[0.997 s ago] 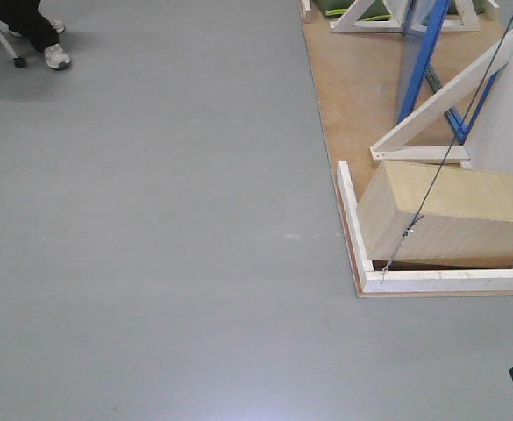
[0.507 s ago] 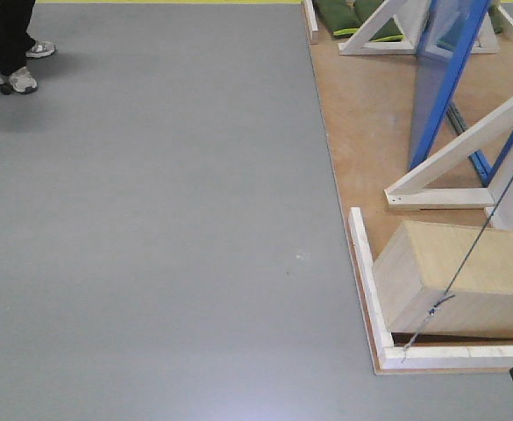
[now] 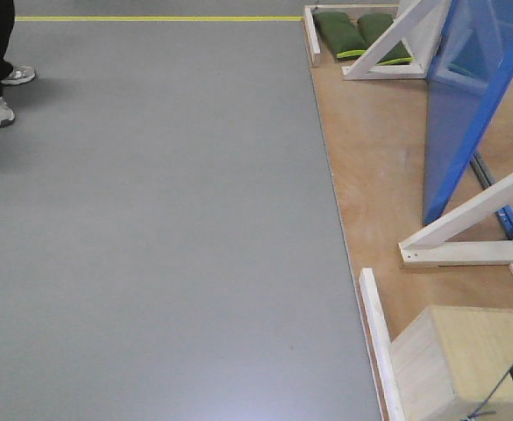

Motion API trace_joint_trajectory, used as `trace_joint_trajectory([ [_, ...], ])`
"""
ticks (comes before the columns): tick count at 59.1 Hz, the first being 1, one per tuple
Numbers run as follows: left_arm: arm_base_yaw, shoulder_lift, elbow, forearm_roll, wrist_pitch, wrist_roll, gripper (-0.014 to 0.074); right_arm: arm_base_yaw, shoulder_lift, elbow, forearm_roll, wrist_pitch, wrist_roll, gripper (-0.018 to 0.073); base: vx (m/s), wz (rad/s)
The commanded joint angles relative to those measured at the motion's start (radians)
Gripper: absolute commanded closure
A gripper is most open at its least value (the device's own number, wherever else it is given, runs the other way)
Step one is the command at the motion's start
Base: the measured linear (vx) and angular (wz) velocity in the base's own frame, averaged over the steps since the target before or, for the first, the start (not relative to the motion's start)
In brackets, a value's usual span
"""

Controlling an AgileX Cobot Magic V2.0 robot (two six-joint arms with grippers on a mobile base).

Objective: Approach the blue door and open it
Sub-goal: 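Drive the base forward and turn toward the blue door, then drive the base up beside the blue door and stop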

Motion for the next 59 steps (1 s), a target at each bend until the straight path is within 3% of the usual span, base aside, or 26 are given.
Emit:
trace_joint_trajectory([
  [1,-0.003,-0.016,-0.026,-0.002,-0.084,-0.007,0.0524,-0.004,-0.016,0.002,-0.009,-0.085,0.001,0.0561,0.5,-0.05],
  [59,-0.003,-0.016,-0.027,-0.002,-0.084,-0.007,0.0524,-0.005,-0.015,0.002,-0.009,-0.085,0.001,0.0561,0.47,-0.02],
])
